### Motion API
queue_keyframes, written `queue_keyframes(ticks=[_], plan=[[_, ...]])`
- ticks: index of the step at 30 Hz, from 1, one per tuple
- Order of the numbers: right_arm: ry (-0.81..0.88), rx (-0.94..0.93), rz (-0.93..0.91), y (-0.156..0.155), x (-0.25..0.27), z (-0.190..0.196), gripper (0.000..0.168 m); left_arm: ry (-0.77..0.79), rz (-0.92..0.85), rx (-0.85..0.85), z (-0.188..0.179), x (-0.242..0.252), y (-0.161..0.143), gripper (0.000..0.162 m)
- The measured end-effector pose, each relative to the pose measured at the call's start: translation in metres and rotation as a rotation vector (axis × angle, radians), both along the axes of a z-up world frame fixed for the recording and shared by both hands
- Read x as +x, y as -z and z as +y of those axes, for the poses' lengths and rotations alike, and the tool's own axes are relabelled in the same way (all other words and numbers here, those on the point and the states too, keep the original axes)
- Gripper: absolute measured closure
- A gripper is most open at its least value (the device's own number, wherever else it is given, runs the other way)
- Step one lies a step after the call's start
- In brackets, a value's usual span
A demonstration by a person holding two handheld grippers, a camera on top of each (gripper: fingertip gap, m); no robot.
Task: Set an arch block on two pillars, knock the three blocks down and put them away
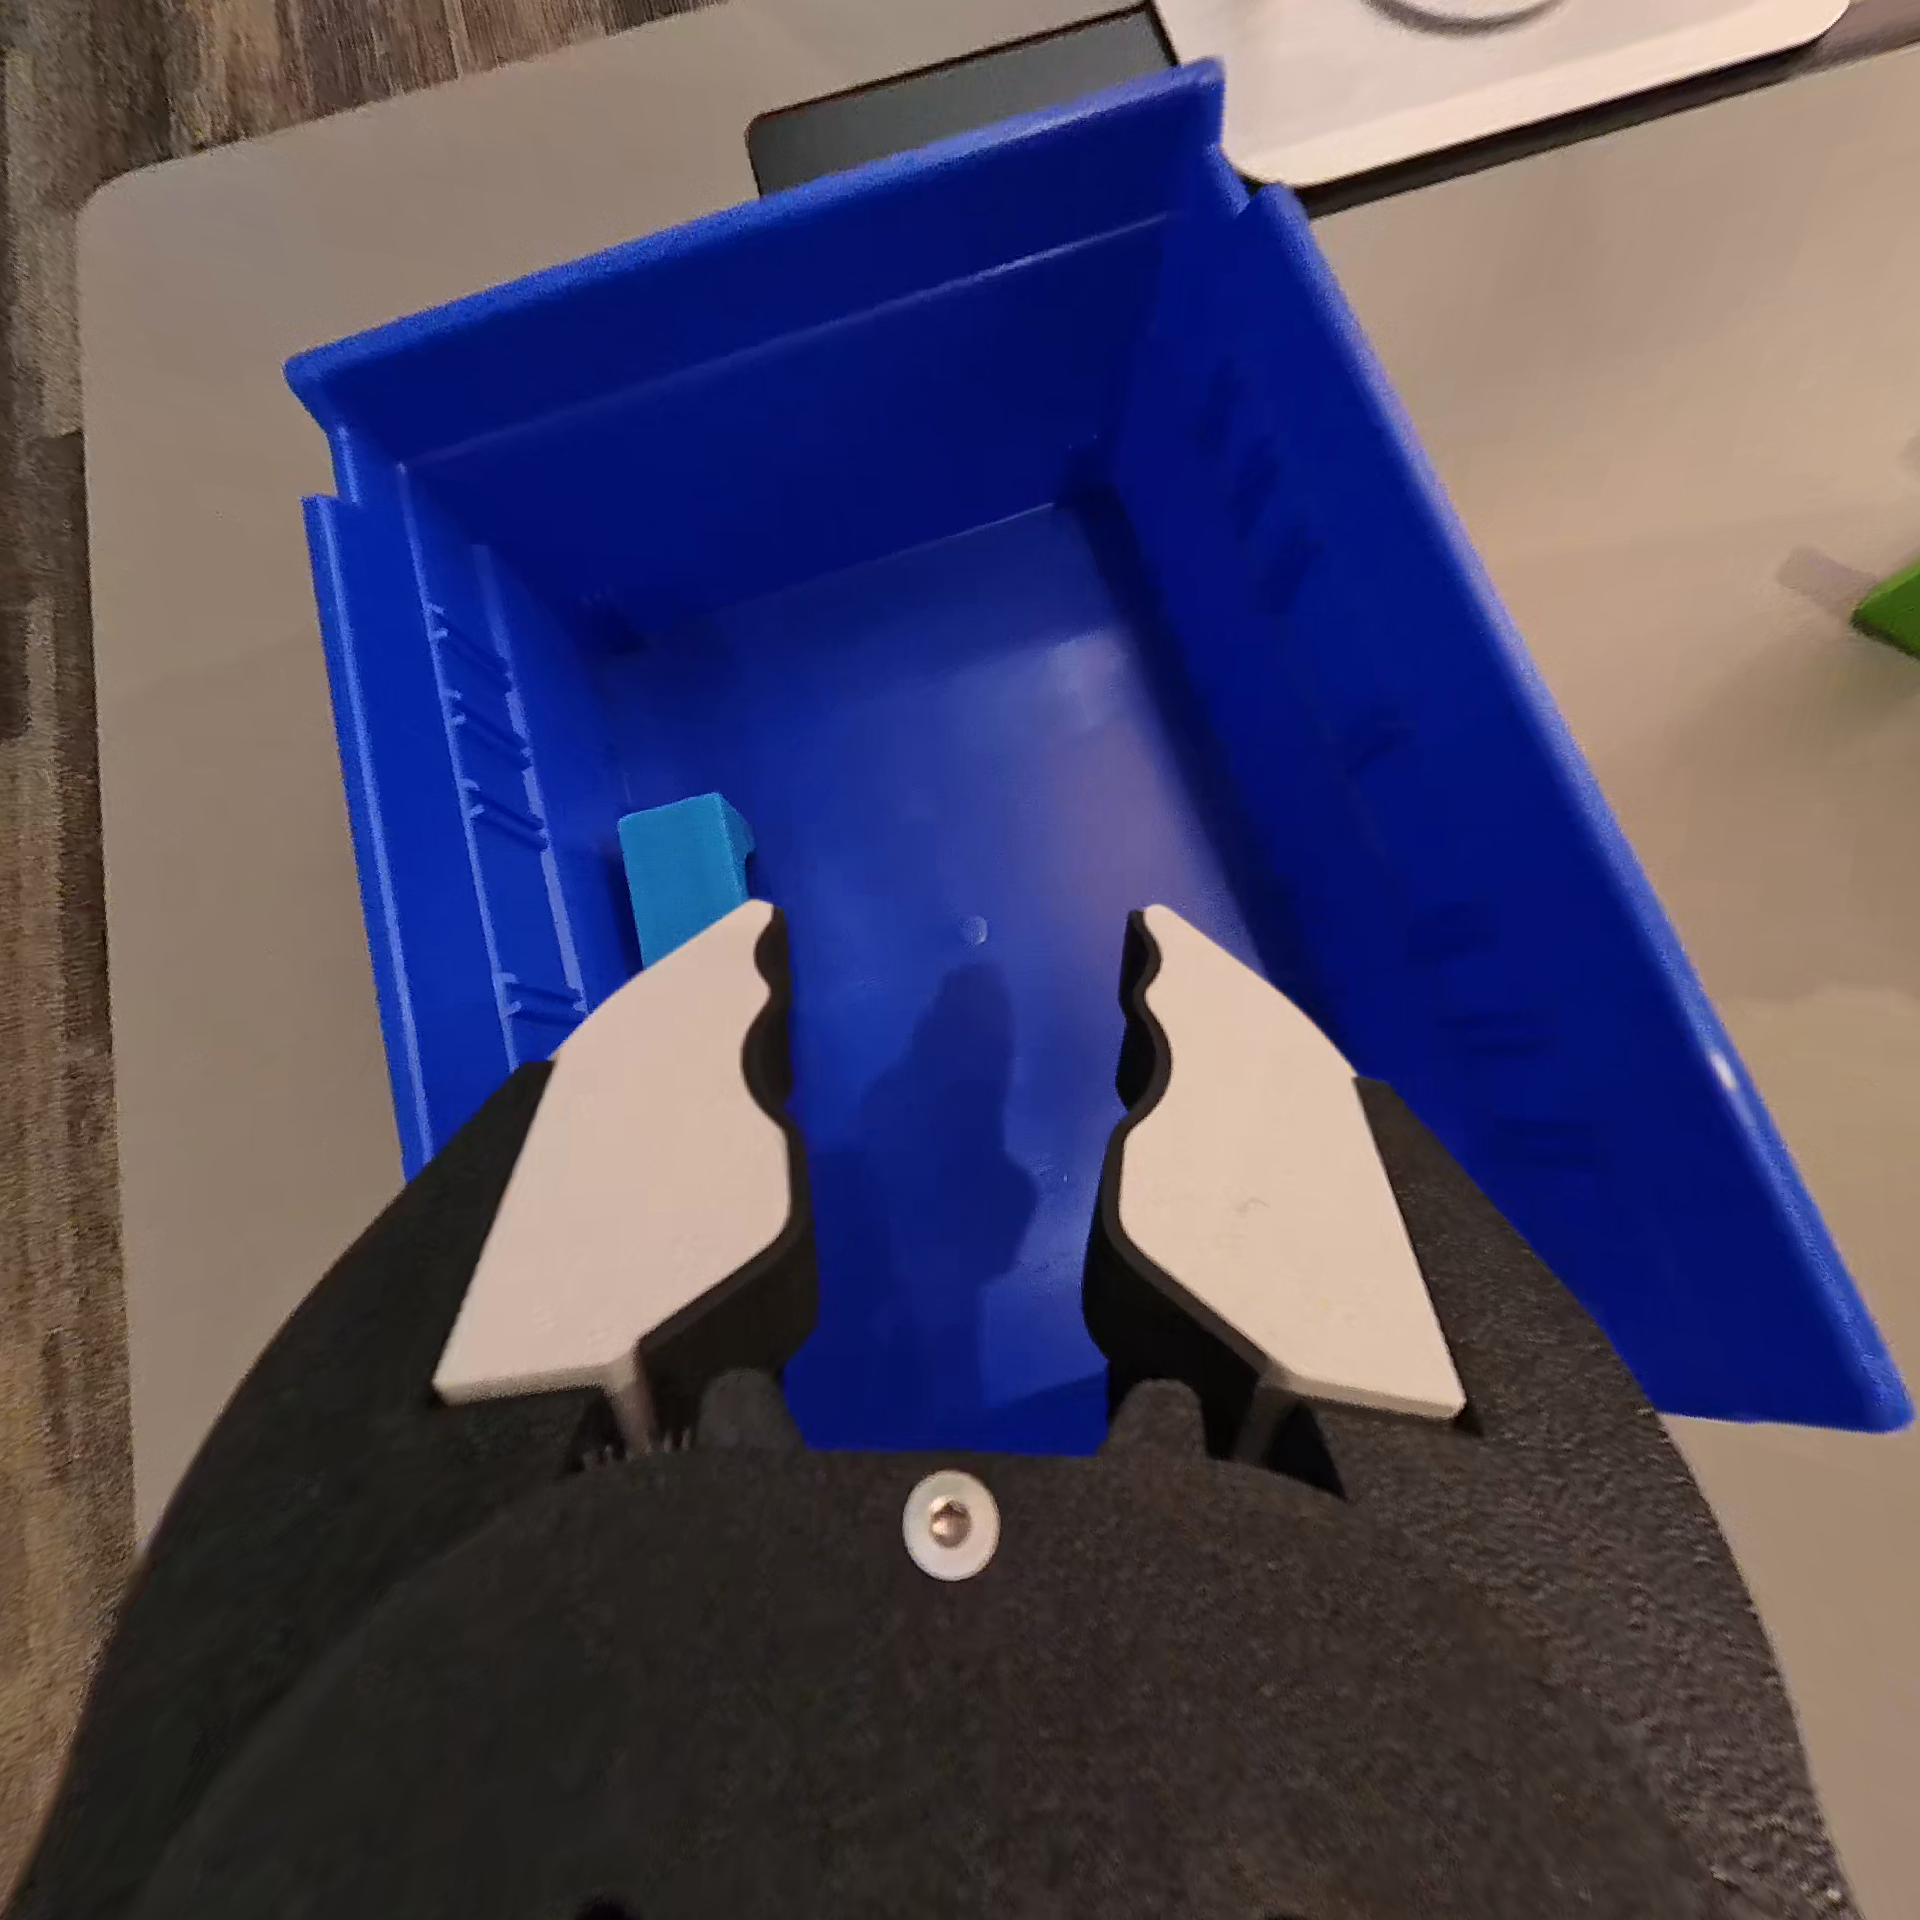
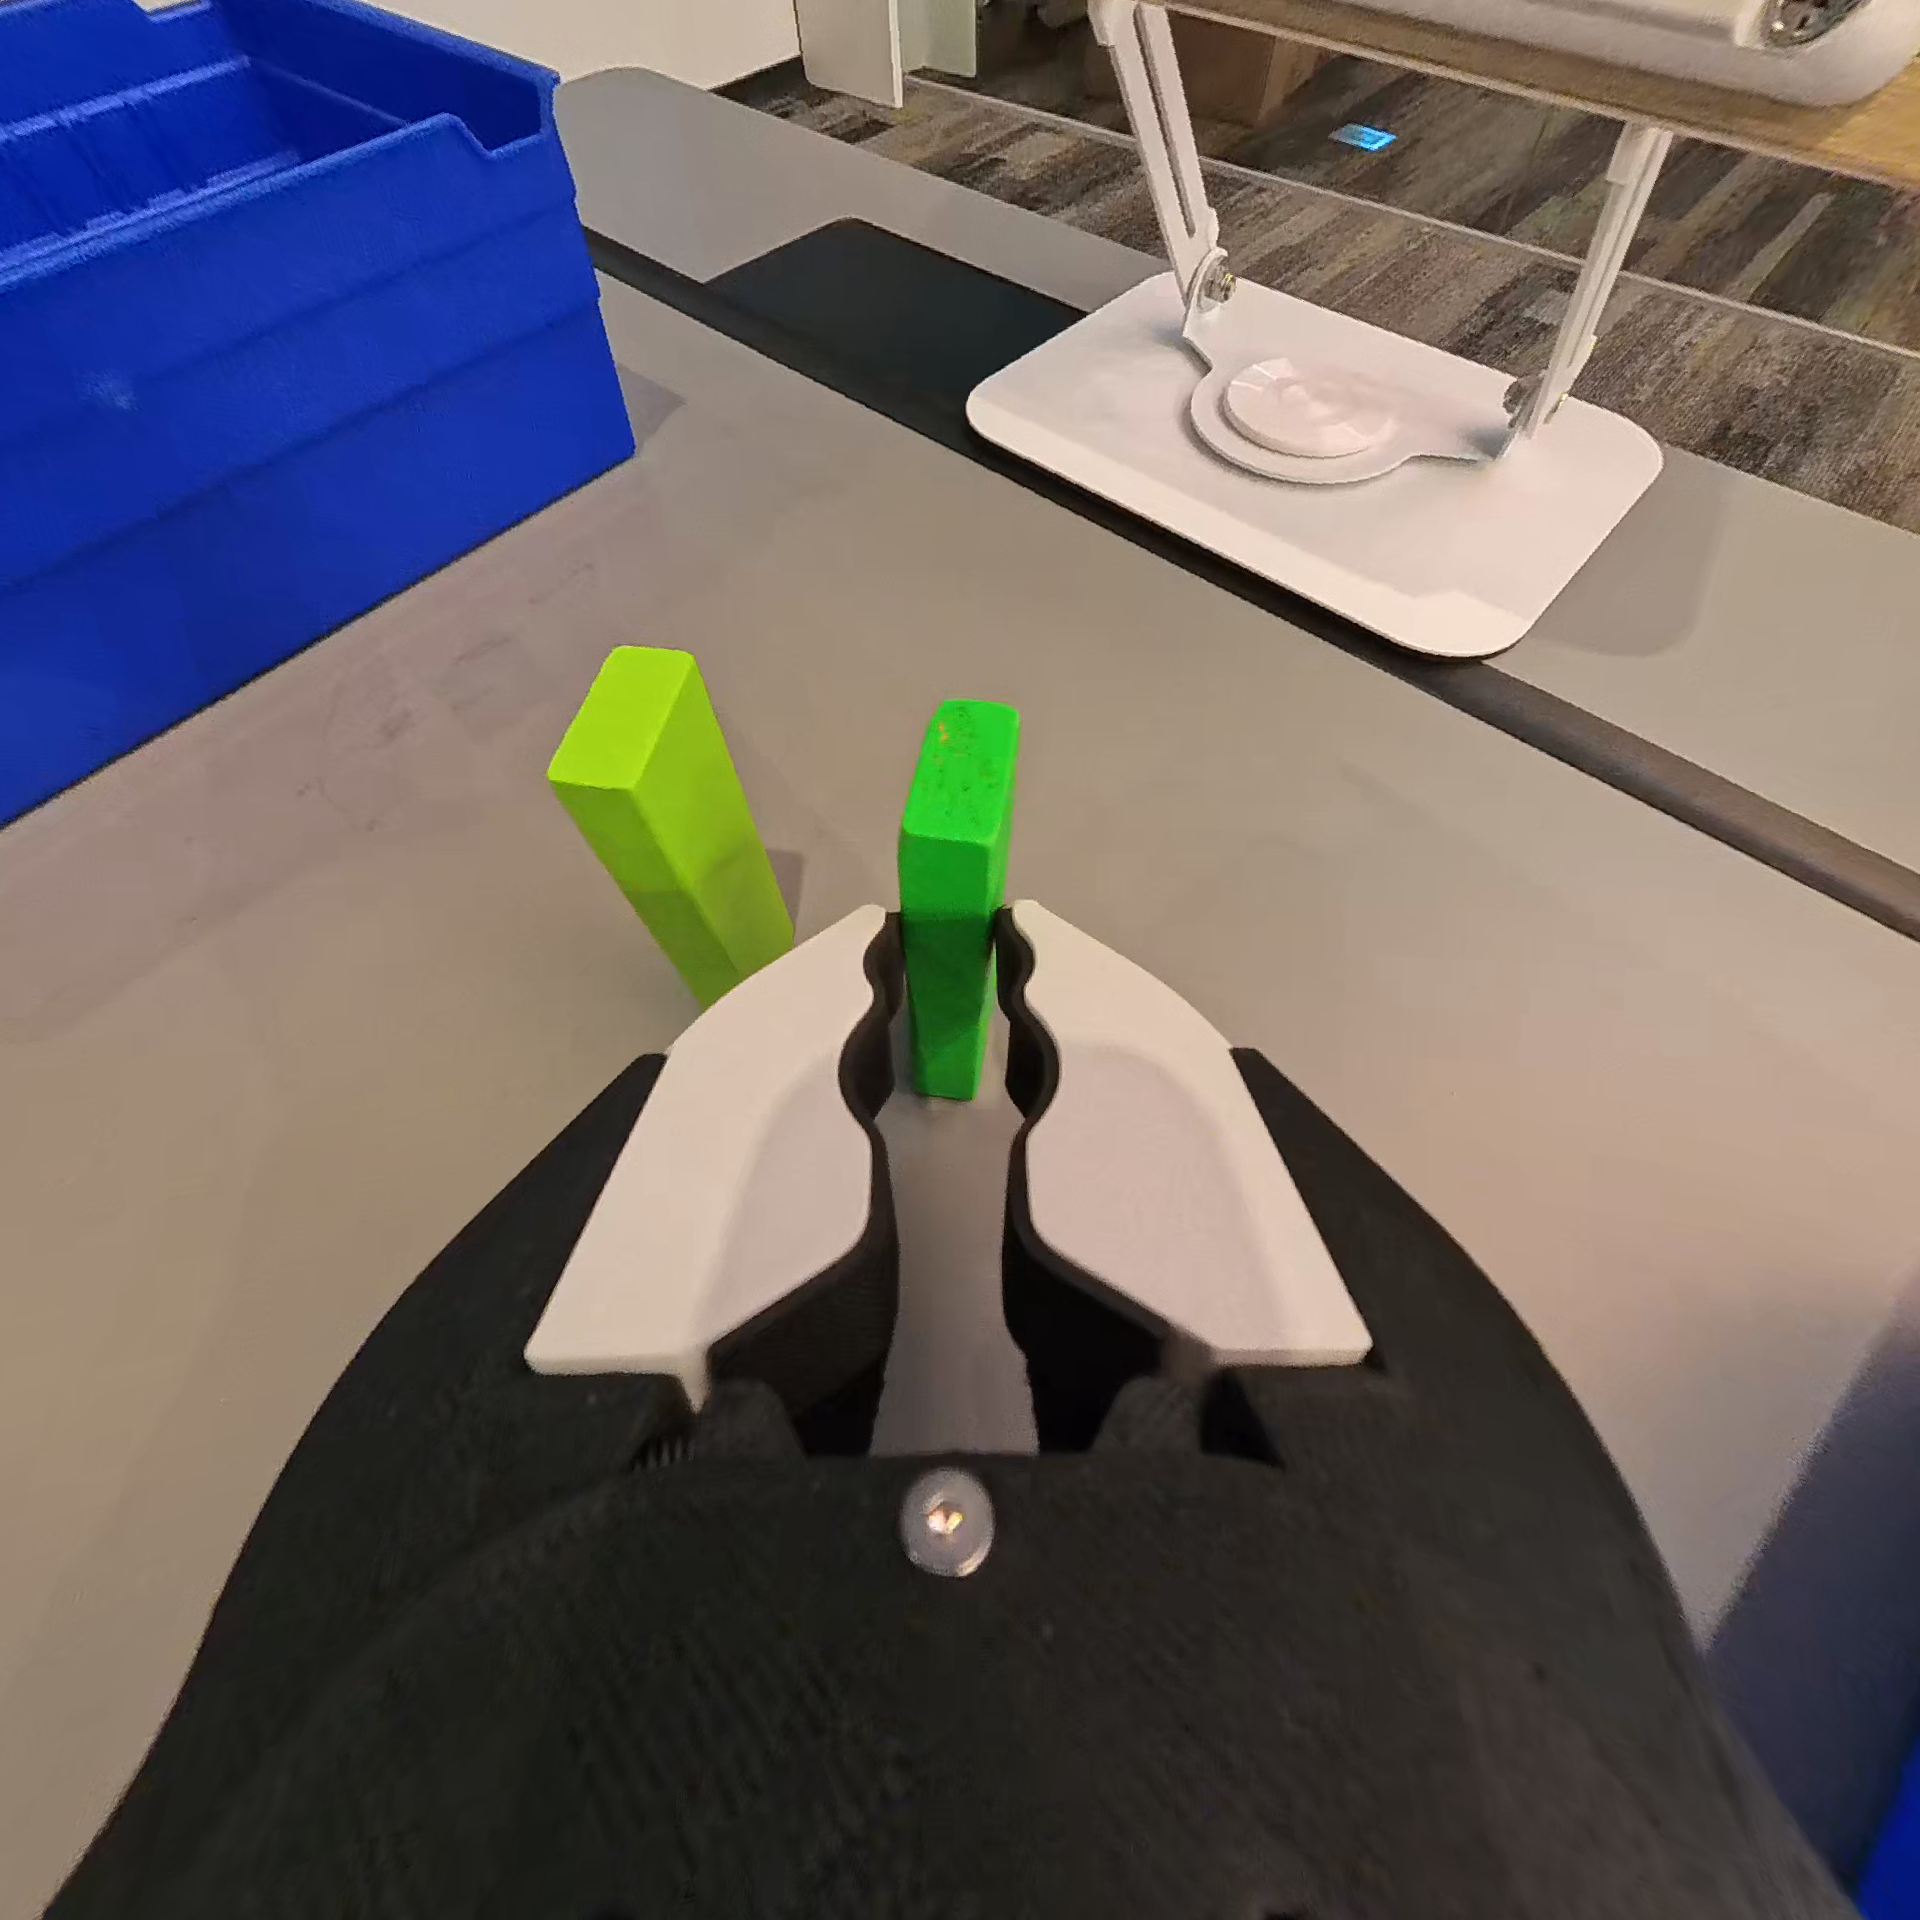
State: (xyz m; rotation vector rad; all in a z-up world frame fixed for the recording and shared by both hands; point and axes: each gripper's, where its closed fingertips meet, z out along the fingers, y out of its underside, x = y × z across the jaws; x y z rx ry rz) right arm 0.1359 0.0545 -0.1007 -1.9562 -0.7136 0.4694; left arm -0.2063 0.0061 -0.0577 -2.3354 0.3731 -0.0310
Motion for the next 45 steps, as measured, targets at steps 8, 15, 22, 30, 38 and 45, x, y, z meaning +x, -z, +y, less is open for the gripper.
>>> queue_keyframes(ticks=[8,15,22,30,38,45], plan=[[-0.016,0.046,0.0,-0.013,-0.003,-0.002,0.135,-0.064,0.123,-0.127,0.007,-0.026,0.022,0.109],[-0.043,0.113,0.065,-0.045,-0.007,-0.01,0.134,-0.12,0.303,-0.316,0.03,-0.037,0.047,0.11],[-0.078,0.101,0.059,-0.046,-0.01,-0.013,0.134,-0.26,0.416,-0.465,0.033,-0.061,0.069,0.102],[-0.091,0.087,0.036,-0.042,-0.011,-0.013,0.134,-0.258,0.382,-0.525,0.028,-0.057,0.081,0.092],[-0.089,0.07,0.043,-0.039,-0.011,-0.012,0.134,-0.274,0.262,-0.521,0.031,-0.053,0.076,0.097],[-0.091,0.071,0.04,-0.041,-0.01,-0.011,0.134,-0.279,0.201,-0.574,0.032,-0.054,0.087,0.126]])
